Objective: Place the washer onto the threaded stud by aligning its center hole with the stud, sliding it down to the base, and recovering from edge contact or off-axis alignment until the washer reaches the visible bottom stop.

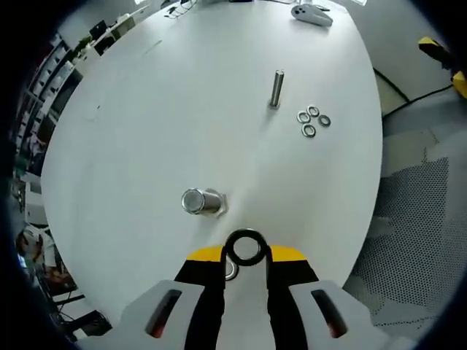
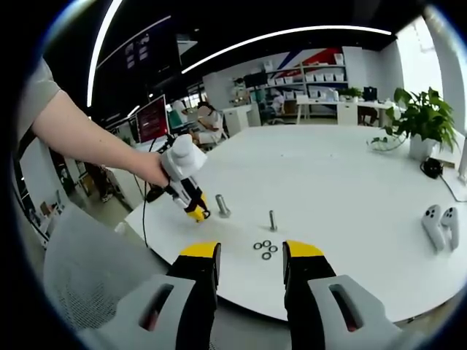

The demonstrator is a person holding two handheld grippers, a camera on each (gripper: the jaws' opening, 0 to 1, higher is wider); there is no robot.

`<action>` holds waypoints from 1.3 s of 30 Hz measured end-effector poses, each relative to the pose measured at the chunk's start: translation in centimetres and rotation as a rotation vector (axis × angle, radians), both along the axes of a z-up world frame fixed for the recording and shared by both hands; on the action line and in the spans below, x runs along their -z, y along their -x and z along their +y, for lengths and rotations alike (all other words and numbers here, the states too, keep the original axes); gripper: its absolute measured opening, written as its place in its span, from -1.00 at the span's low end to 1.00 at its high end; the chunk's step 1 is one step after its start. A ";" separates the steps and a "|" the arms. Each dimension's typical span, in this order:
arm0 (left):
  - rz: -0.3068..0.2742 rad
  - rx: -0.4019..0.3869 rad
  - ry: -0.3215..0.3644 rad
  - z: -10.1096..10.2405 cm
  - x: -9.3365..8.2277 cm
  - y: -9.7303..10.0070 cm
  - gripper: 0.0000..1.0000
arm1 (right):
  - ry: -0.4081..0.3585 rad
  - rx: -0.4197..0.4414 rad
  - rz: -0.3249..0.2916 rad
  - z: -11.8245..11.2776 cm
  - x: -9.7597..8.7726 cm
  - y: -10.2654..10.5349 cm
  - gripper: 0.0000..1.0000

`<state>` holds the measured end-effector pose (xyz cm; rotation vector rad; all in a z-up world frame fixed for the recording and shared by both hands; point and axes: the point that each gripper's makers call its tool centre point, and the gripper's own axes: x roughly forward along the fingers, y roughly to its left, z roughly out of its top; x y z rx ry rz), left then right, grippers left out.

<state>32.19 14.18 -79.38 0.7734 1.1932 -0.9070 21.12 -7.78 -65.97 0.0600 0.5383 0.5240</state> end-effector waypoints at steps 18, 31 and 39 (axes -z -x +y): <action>-0.059 0.016 0.051 -1.2 -3.1 -2.5 -0.63 | 0.003 -0.001 0.001 0.0 0.0 0.0 -0.28; -0.084 0.020 0.039 -2.0 -2.8 -4.3 -0.63 | 0.005 0.000 0.001 0.0 0.0 0.0 -0.28; -0.083 0.028 0.021 -2.1 -2.5 -4.7 -0.63 | 0.006 0.000 0.000 -0.1 0.0 -0.1 -0.28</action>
